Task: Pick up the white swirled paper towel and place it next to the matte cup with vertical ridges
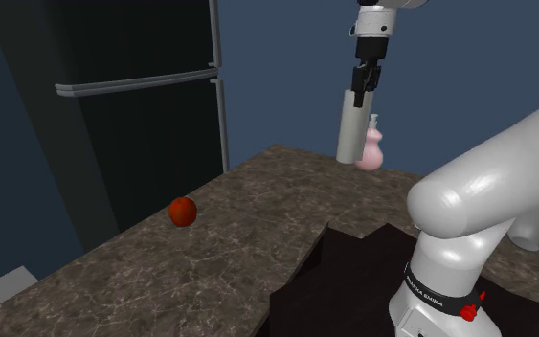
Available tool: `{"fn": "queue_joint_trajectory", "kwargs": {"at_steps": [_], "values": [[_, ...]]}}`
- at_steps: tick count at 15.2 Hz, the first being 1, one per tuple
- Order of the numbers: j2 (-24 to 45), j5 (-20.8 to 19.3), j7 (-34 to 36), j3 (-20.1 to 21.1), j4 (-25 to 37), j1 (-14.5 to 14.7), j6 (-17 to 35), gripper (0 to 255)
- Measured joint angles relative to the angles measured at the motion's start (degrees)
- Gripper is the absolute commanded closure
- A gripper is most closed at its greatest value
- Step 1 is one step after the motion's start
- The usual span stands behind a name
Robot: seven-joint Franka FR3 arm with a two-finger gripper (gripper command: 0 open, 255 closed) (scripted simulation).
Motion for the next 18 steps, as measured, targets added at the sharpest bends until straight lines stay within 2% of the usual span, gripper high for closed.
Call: {"fn": "queue_joint_trajectory", "kwargs": {"at_steps": [3,9,18], "values": [[0.59,-2.03,-4.42,-3.68,0.45,-1.50,0.33,255],[5.03,-4.86,-13.50,-11.16,5.46,-3.69,0.42,255],[15.17,-4.97,-27.34,-22.32,15.73,-5.33,1.03,255]]}}
